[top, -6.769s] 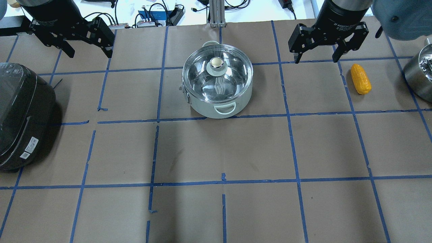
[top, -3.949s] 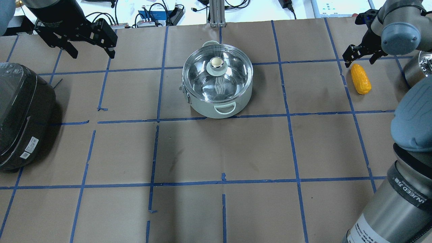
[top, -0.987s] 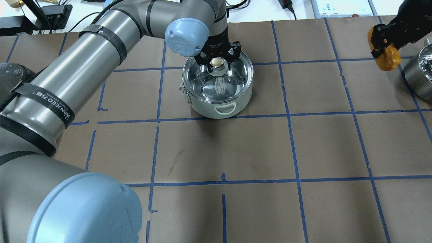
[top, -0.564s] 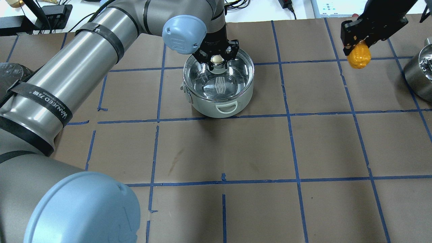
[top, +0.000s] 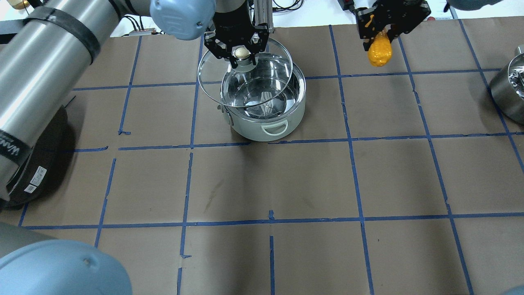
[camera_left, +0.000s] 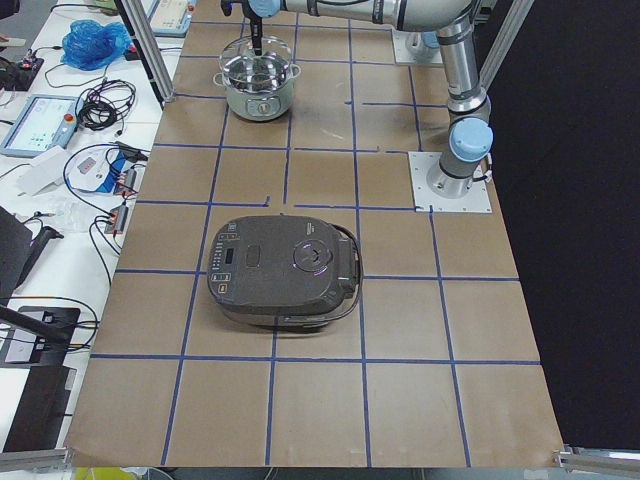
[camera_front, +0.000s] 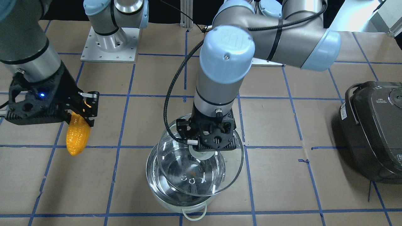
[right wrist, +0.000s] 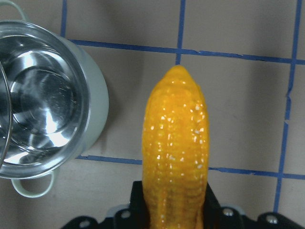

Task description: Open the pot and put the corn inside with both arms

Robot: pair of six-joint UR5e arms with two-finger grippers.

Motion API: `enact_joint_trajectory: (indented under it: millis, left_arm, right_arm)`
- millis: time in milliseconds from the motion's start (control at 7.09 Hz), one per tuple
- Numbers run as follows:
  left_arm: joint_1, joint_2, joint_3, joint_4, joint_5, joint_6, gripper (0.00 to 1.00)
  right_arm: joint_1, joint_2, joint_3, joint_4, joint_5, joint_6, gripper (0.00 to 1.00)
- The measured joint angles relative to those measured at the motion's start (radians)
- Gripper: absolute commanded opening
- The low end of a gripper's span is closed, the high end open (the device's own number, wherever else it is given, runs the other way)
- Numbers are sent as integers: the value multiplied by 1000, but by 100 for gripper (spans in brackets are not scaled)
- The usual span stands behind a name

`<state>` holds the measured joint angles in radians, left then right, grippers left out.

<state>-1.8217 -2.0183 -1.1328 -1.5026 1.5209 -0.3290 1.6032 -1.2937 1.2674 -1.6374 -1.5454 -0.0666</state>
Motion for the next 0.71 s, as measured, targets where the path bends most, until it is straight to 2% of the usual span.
enact_joint_trajectory:
  millis: [282,705]
  left_arm:
    - [116,65,-1,-83,14,151,0]
    - [423,102,-37,-131,63,528,0]
  right_arm:
    - [127,103,-84,-33,-12,113,5]
    - [270,256,-115,-178,-28,260,5]
